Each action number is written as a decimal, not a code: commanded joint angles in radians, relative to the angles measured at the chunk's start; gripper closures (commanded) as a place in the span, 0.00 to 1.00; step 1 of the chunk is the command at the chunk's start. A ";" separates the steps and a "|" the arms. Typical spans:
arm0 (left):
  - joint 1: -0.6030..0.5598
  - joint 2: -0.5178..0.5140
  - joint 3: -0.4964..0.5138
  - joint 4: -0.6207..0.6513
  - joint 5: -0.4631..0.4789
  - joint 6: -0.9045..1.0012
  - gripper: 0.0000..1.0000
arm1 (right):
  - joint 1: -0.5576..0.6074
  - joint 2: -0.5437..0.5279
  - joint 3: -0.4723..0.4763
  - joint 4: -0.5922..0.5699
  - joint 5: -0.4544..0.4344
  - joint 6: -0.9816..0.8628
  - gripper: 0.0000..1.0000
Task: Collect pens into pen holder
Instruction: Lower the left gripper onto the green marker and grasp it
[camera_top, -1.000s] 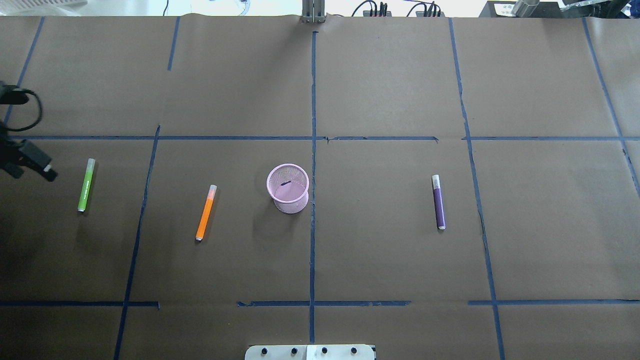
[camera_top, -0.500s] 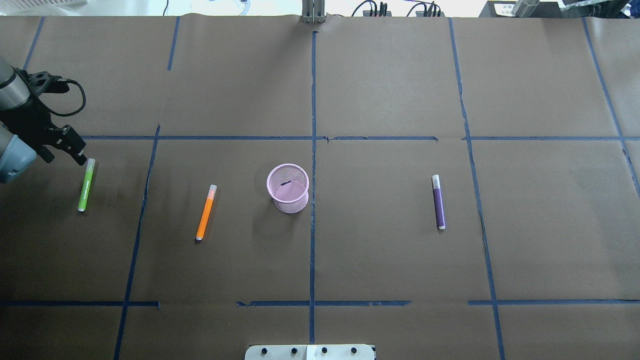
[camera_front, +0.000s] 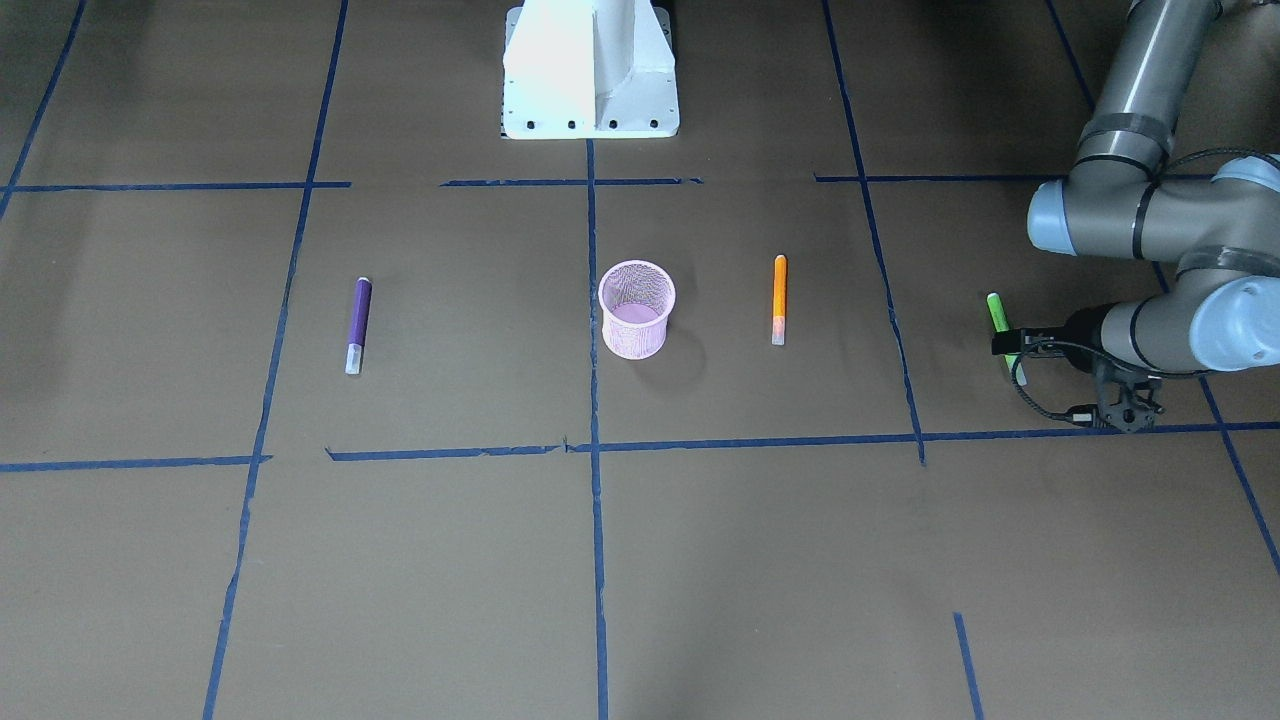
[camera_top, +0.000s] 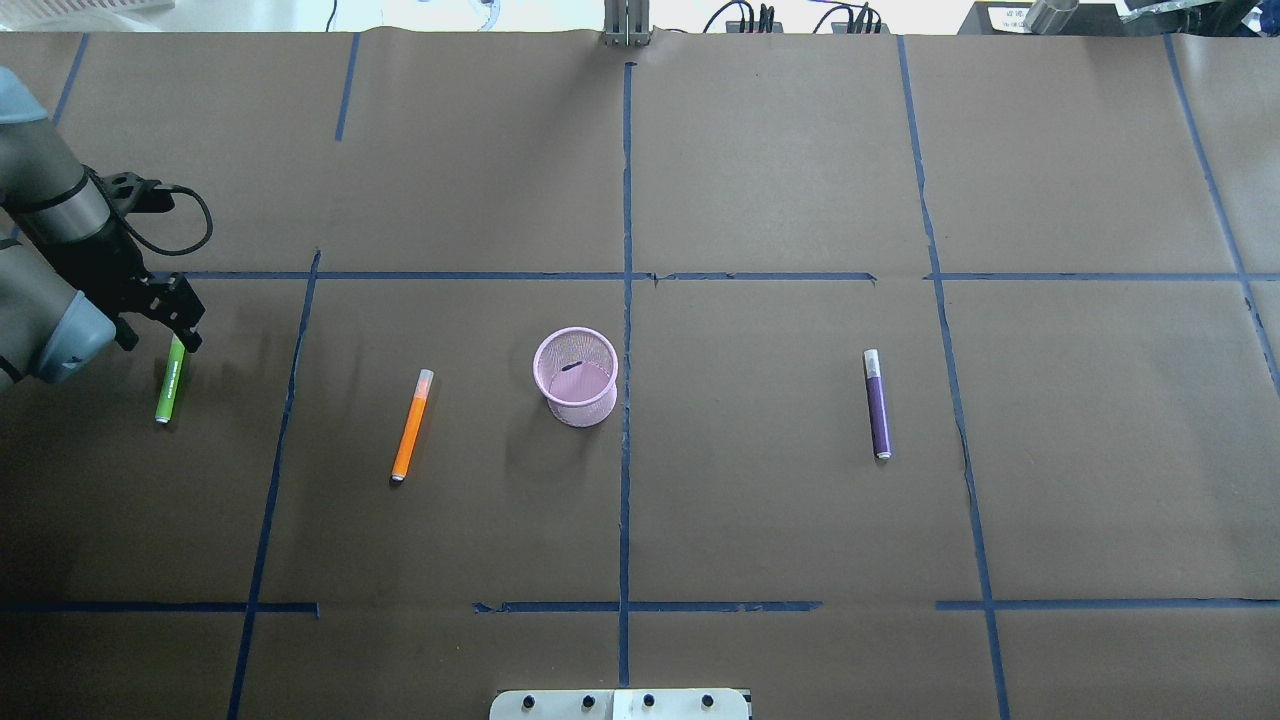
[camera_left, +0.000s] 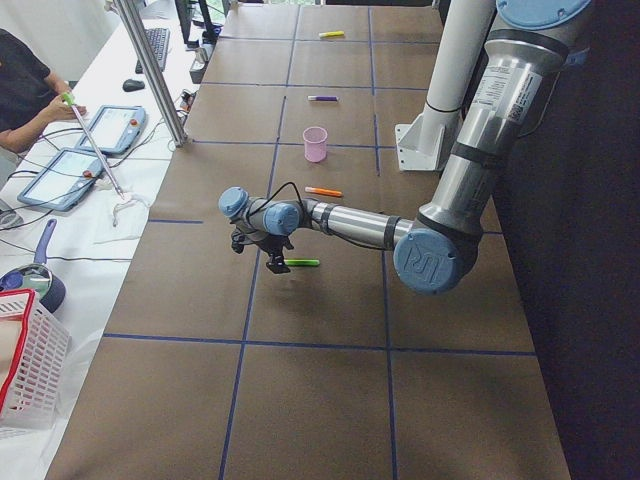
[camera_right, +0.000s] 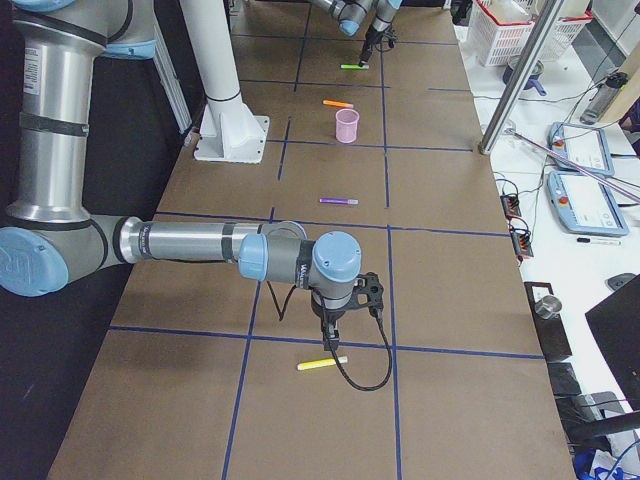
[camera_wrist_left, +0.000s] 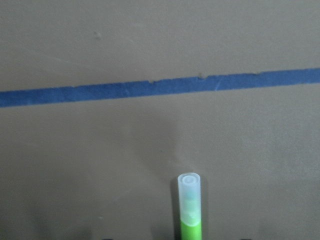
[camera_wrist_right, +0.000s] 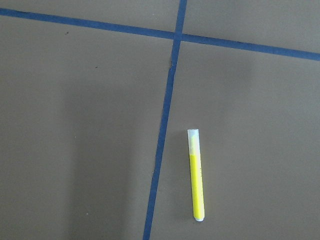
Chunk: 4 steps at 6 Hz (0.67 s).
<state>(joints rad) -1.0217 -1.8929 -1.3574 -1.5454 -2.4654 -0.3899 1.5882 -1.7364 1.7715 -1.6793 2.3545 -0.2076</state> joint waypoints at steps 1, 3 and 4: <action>0.014 0.014 -0.003 -0.002 0.009 -0.018 0.41 | -0.001 0.000 -0.001 0.000 0.000 0.000 0.00; 0.014 0.014 -0.005 -0.002 0.040 -0.017 0.73 | -0.001 0.000 -0.001 0.000 0.000 0.000 0.00; 0.015 0.014 -0.003 -0.002 0.042 -0.015 0.92 | -0.001 0.000 -0.001 0.000 0.002 0.000 0.00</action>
<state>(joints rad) -1.0071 -1.8795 -1.3612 -1.5478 -2.4268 -0.4061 1.5877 -1.7364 1.7702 -1.6797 2.3554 -0.2071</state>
